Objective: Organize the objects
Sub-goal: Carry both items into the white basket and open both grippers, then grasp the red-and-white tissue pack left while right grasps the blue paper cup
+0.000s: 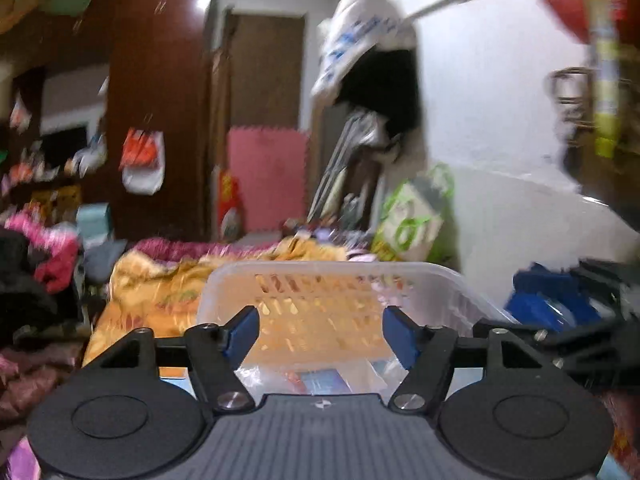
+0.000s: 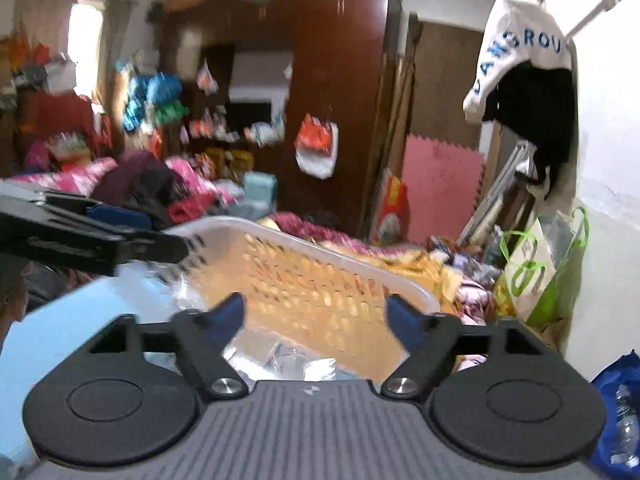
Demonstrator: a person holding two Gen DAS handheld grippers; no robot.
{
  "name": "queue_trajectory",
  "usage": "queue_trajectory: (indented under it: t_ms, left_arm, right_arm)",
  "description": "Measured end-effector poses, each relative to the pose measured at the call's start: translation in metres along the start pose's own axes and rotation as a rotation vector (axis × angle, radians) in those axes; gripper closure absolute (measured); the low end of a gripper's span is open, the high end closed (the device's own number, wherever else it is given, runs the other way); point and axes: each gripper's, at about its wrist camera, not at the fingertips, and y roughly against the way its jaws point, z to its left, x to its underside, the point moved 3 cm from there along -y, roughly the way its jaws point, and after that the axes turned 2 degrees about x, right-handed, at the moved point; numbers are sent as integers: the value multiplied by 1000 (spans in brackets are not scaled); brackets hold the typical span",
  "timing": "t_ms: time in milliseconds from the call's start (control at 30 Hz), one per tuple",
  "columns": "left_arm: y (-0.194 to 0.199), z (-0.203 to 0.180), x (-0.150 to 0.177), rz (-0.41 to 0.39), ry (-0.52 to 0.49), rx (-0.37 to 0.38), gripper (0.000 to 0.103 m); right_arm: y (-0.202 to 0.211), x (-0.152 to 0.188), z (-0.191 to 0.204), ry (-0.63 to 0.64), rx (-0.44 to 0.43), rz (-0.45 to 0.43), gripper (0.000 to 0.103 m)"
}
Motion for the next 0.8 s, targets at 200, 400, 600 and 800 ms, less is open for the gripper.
queue_trajectory:
  t_ms: [200,400,600,800]
  left_arm:
    - [84,-10,93,-46,-42,7,14]
    - [87,-15,134,6,-48,13,14]
    - [68,-8,145,55,-27,12,14]
    - [67,-20,152,39,-86,-15,14]
  right_arm:
    - [74,88,12,-97,-143,-71,6]
    - [93,142,53,-76,-213,-41,7]
    - [70,138,70,-31,-208,-3,23]
    - [74,144,64,-65,-246,-17,61]
